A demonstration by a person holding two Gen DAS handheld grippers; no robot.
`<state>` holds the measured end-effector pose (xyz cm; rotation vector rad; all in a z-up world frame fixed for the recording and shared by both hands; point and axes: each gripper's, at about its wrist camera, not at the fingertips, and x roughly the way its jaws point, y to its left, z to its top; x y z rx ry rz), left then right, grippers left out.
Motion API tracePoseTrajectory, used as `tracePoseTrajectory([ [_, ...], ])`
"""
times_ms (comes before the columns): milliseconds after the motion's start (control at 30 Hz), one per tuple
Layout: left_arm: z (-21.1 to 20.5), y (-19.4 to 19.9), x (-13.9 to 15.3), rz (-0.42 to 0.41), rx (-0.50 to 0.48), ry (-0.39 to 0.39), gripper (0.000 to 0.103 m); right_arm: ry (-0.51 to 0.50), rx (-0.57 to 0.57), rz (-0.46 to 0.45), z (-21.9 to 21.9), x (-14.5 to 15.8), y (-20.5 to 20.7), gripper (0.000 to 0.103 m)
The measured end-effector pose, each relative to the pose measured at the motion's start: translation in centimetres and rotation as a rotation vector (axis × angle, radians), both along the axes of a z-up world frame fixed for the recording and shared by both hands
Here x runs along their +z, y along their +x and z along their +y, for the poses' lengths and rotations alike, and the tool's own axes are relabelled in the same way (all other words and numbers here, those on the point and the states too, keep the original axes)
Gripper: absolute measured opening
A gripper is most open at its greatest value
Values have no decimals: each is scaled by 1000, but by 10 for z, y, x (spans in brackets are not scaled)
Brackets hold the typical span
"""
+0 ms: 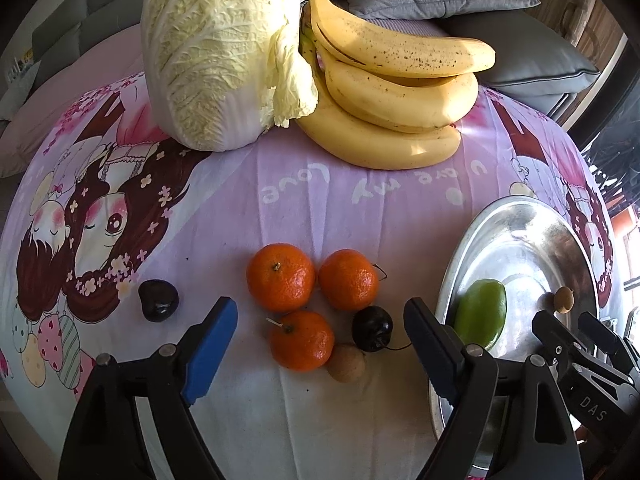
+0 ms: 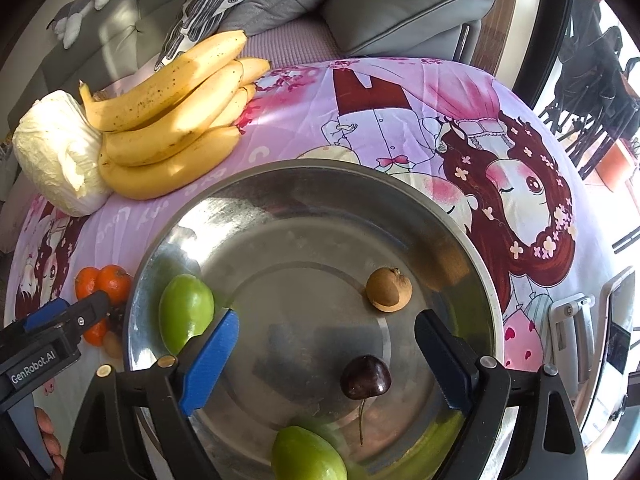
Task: Organize fruits
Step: 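Move both open tools from the bowl toward the tangerines and cherries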
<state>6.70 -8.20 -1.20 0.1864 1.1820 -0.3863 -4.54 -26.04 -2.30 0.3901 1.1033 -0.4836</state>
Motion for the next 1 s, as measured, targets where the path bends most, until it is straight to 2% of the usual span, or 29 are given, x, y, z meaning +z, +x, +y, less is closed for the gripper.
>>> tracePoseTrajectory([
  [33, 0, 0, 0, -1, 0, 0, 86, 1, 1, 0, 0, 0, 0, 92],
  [133, -1, 1, -1, -2, 1, 2, 98, 7, 8, -7, 0, 0, 0, 92],
  [200, 0, 1, 0, -4, -1, 3, 98, 10, 12, -12, 0, 0, 0, 102],
  [233, 0, 1, 0, -5, -3, 4, 98, 9, 15, -17, 1, 0, 0, 103],
  [533, 5, 1, 5, -13, 0, -15, 98, 34, 26, -56, 4, 4, -1, 103],
  [700, 10, 3, 5, -7, 1, -22, 98, 18, 34, -39, 7, 3, 1, 103],
  [1000, 41, 16, 11, 6, 61, -72, 98, 40, 120, -80, 30, 12, 12, 103],
])
